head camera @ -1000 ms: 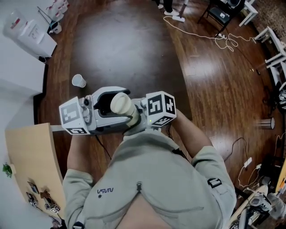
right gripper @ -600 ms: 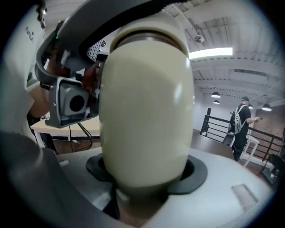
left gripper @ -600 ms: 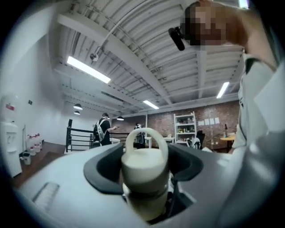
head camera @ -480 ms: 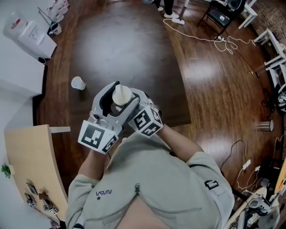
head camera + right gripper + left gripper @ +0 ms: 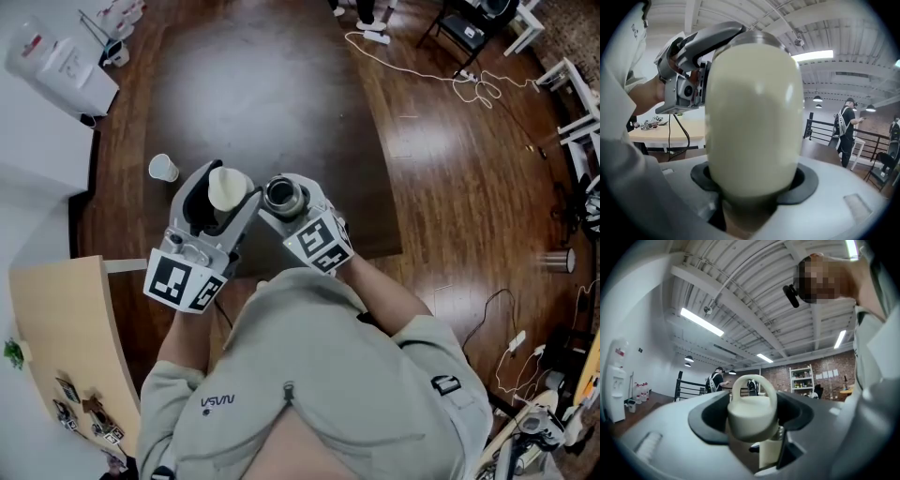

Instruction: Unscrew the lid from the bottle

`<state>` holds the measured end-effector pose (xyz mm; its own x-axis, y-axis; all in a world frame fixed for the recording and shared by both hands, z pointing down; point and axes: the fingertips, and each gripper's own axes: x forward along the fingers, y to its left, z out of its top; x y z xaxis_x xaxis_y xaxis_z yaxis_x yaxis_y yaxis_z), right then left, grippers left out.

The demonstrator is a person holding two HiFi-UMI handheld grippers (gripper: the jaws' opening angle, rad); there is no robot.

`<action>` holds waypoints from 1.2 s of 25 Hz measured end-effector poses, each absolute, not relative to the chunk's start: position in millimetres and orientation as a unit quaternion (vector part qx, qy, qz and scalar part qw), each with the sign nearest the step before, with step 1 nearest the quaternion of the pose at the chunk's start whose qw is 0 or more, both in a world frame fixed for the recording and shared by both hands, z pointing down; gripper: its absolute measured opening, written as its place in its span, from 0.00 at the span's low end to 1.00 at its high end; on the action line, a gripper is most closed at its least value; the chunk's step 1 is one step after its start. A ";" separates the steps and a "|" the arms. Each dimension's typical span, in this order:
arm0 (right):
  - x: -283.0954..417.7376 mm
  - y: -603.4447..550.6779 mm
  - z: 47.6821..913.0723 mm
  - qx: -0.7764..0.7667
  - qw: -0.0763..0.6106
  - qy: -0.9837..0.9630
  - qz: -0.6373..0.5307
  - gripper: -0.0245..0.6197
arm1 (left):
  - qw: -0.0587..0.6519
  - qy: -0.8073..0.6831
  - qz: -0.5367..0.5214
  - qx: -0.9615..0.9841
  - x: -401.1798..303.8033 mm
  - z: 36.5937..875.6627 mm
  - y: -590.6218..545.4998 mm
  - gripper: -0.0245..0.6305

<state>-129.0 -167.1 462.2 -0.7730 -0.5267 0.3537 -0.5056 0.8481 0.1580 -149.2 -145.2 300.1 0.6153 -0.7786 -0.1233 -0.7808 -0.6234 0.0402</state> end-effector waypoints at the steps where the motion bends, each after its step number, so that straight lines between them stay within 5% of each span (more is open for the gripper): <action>1: -125.6 -170.3 463.9 0.279 0.192 -0.941 -0.026 0.50 | 0.007 0.441 0.062 -0.895 -153.6 309.3 -148.9 0.50; 15: -85.8 -185.4 547.9 0.318 0.216 -0.923 0.021 0.50 | -0.075 0.515 -0.103 -0.848 -183.2 533.2 -181.4 0.50; 30: -76.0 -196.8 596.8 0.310 0.234 -0.920 0.042 0.50 | -0.109 0.418 -0.285 -0.855 -147.6 650.2 -192.5 0.50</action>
